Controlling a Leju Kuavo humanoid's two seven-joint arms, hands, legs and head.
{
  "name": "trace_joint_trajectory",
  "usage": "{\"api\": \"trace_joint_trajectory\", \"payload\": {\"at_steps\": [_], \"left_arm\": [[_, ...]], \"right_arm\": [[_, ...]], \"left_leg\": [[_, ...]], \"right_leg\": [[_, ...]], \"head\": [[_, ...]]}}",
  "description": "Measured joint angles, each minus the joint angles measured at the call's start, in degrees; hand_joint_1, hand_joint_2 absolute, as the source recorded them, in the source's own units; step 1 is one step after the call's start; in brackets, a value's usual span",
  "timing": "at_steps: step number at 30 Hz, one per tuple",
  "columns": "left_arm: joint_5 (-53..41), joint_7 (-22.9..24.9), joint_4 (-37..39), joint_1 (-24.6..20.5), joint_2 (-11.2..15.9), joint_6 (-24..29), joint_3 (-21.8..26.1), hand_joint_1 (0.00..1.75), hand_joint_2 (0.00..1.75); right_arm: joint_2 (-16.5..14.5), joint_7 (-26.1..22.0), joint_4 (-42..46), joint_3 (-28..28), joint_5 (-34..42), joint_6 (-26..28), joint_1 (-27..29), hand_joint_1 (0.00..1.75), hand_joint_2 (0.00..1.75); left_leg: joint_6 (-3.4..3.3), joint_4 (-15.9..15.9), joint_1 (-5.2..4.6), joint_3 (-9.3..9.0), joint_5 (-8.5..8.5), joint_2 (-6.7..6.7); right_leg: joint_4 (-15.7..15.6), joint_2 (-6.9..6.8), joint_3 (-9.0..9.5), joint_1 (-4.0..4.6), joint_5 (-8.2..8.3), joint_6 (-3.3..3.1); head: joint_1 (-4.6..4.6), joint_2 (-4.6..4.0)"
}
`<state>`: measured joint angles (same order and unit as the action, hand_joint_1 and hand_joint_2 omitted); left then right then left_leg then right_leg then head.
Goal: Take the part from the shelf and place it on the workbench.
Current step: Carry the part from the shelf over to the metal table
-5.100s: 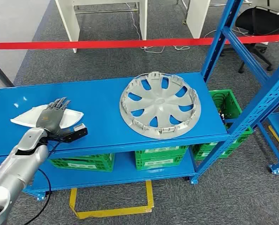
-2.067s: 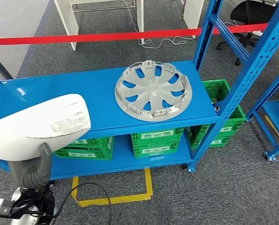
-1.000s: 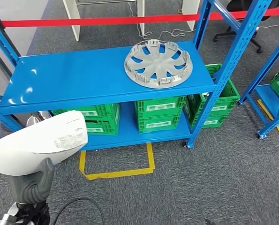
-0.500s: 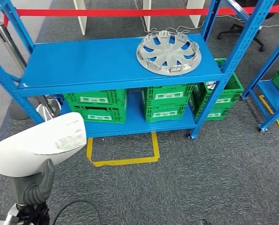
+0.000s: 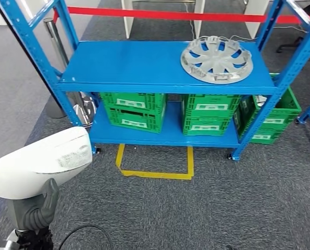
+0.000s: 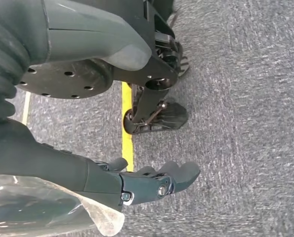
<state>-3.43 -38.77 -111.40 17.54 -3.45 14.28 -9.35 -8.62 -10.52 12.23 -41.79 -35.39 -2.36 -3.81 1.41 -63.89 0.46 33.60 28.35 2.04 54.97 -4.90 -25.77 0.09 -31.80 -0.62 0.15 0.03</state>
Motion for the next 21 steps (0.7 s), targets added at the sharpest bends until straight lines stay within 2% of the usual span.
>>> {"api": "trace_joint_trajectory", "payload": {"at_steps": [1, 2, 3, 4, 5, 6, 7, 9, 10, 11, 12, 13, 14, 15, 16, 17, 18, 20, 21], "left_arm": [[-0.01, 0.03, 0.0, -0.12, -0.01, -0.04, -0.03, 1.75, 1.75], [-0.01, 0.05, 0.0, -0.22, -0.01, -0.06, -0.05, 1.75, 1.75], [-0.03, 0.08, 0.0, -0.31, -0.01, -0.07, -0.07, 1.75, 1.75], [-0.05, 0.09, 0.0, -0.35, -0.01, -0.08, -0.09, 1.75, 1.75], [-0.07, 0.09, 0.0, -0.36, -0.02, -0.08, -0.09, 1.75, 1.75], [-0.1, 0.09, 0.0, -0.44, -0.04, -0.09, -0.11, 1.75, 1.75], [-0.13, 0.09, 0.0, -0.57, -0.07, -0.1, -0.15, 1.75, 1.75], [-0.15, 0.09, 0.0, -0.89, -0.13, -0.13, -0.22, 1.75, 1.75], [-0.15, 0.09, 0.01, -0.98, -0.15, -0.15, -0.23, 1.75, 1.75], [-0.15, 0.09, 0.01, -1.01, -0.15, -0.16, -0.24, 1.75, 1.75], [-0.15, 0.09, 0.02, -1.02, -0.15, -0.18, -0.24, 1.75, 1.75], [-0.15, 0.09, 0.02, -1.02, -0.15, -0.2, -0.24, 1.75, 1.75], [-0.15, 0.09, 0.02, -1.05, -0.15, -0.22, -0.25, 1.75, 1.75], [-0.15, 0.09, 0.03, -1.1, -0.16, -0.23, -0.26, 1.75, 1.75], [-0.16, 0.1, 0.03, -1.21, -0.16, -0.26, -0.28, 1.75, 1.75], [-0.22, 0.12, 0.03, -1.35, -0.16, -0.28, -0.34, 1.75, 1.75], [-0.29, 0.14, 0.03, -1.48, -0.16, -0.3, -0.4, 1.75, 1.75], [-0.45, 0.18, 0.02, -1.59, -0.16, -0.31, -0.51, 1.75, 1.75], [-0.54, 0.21, 0.02, -1.57, -0.16, -0.29, -0.52, 1.75, 1.75]], "right_arm": [[0.02, -0.1, -0.01, 0.0, 0.0, 0.0, 0.07, 0.0, 1.75], [0.04, -0.2, -0.02, 0.0, 0.0, -0.01, 0.12, 0.0, 1.75], [0.07, -0.27, -0.03, 0.0, -0.01, -0.01, 0.17, 0.0, 1.75], [0.08, -0.31, -0.04, 0.0, -0.01, -0.01, 0.18, 0.0, 1.75], [0.1, -0.33, -0.04, 0.0, -0.02, -0.01, 0.17, 0.0, 1.75], [0.13, -0.34, -0.04, 0.0, -0.05, 0.0, 0.16, 0.0, 1.75], [0.15, -0.36, -0.04, 0.01, -0.08, 0.0, 0.18, 0.0, 1.75], [0.18, -0.4, -0.04, 0.02, -0.15, 0.0, 0.34, 0.0, 1.75], [0.18, -0.39, -0.05, 0.02, -0.18, 0.0, 0.51, 0.0, 1.75], [0.18, -0.38, -0.06, 0.02, -0.21, 0.0, 0.71, 0.0, 1.75], [0.18, -0.38, -0.07, 0.02, -0.24, 0.0, 0.9, 0.0, 1.75], [0.18, -0.38, -0.08, 0.02, -0.26, 0.0, 1.01, 0.0, 1.75], [0.18, -0.38, -0.08, 0.02, -0.28, 0.0, 1.05, 0.0, 1.75], [0.18, -0.4, -0.08, 0.02, -0.29, 0.02, 1.03, 0.0, 1.75], [0.17, -0.43, -0.09, 0.03, -0.32, 0.06, 1.01, 0.0, 1.75], [0.16, -0.46, -0.09, 0.04, -0.37, 0.13, 1.0, 0.0, 1.75], [0.15, -0.48, -0.1, 0.05, -0.46, 0.26, 1.01, 0.0, 1.75], [0.03, -0.47, -0.11, 0.1, -0.73, 0.57, 1.04, 0.0, 1.75], [-0.07, -0.43, -0.11, 0.15, -0.87, 0.74, 1.04, 0.0, 1.75]], "left_leg": [[-0.25, 3.14, -0.17, -1.84, -0.68, 1.23], [-0.57, 5.08, -0.38, -2.8, -0.78, 2.1], [-0.98, 5.72, -0.61, -2.9, -0.5, 2.34], [-1.43, 5.95, -0.63, -2.6, -0.58, 1.77], [-1.83, 6.24, -0.55, -2.42, -0.66, 1.16], [-2.27, 6.45, -0.44, -2.24, -0.85, 0.56], [-2.66, 6.65, -0.32, -2.05, -1.1, -0.04], [-3.21, 6.78, -0.27, -1.59, -1.46, -1.24], [-3.36, 6.78, -0.32, -1.37, -1.58, -1.92], [-3.45, 6.77, -0.38, -1.24, -1.68, -2.65], [-3.47, 6.76, -0.43, -1.17, -1.78, -3.43], [-3.43, 6.74, -0.45, -1.16, -1.87, -4.24], [-3.35, 6.71, -0.47, -1.18, -1.96, -5.02], [-3.21, 6.66, -0.48, -1.14, -2.05, -5.73], [-3.01, 6.49, -0.55, -0.98, -2.12, -6.43], [-2.74, 6.37, -0.57, -0.71, -2.24, -7.04], [-2.39, 6.28, -0.55, -0.37, -2.4, -7.67], [-1.62, 6.19, -0.44, 0.23, -2.76, -8.76], [-1.3, 5.72, -0.47, 0.57, -2.45, -8.37]], "right_leg": [[0.15, -0.56, -0.07, 0.14, -0.08, 0.33], [0.28, -1.07, 0.09, 0.28, -0.14, 0.69], [0.36, -1.6, 0.03, 0.4, -0.14, 1.03], [0.41, -2.16, 0.17, 0.43, -0.12, 1.34], [0.56, -2.09, 0.17, 0.34, -0.38, 1.67], [1.27, -1.03, -0.34, 0.23, -1.03, 1.98], [3.17, 0.6, -1.38, 0.09, -2.26, 2.26], [10.61, 4.01, -5.23, -0.13, -5.81, 2.54], [14.86, 4.61, -7.49, -0.18, -7.25, 2.57], [17.74, 4.79, -9.17, -0.19, -7.75, 2.57], [18.48, 4.86, -9.88, -0.19, -7.07, 2.52], [16.8, 5.03, -9.45, -0.2, -5.26, 2.42], [13.23, 5.58, -8.08, -0.21, -2.77, 2.25], [9.12, 6.87, -6.44, -0.25, -0.55, 2.02], [5.37, 8.18, -4.93, -0.39, 0.86, 1.83], [3.05, 9.22, -3.97, -0.45, 1.47, 1.67], [2.03, 9.75, -3.48, -0.48, 1.43, 1.53], [1.67, 8.64, -3.17, -0.56, 1.56, 1.06], [1.48, 7.92, -3.05, -0.66, 1.79, 0.73]], "head": [[0.02, 0.0], [0.06, -0.01], [0.04, 0.0], [0.1, 0.0], [0.08, 0.01], [0.16, 0.01], [0.34, 0.01], [0.66, 0.02], [0.69, 0.02], [0.69, 0.02], [0.69, 0.01], [0.68, 0.01], [0.69, 0.0], [0.7, 0.0], [0.68, 0.01], [0.67, 0.0], [0.65, 0.01], [0.62, 0.01], [0.56, 0.01]]}}
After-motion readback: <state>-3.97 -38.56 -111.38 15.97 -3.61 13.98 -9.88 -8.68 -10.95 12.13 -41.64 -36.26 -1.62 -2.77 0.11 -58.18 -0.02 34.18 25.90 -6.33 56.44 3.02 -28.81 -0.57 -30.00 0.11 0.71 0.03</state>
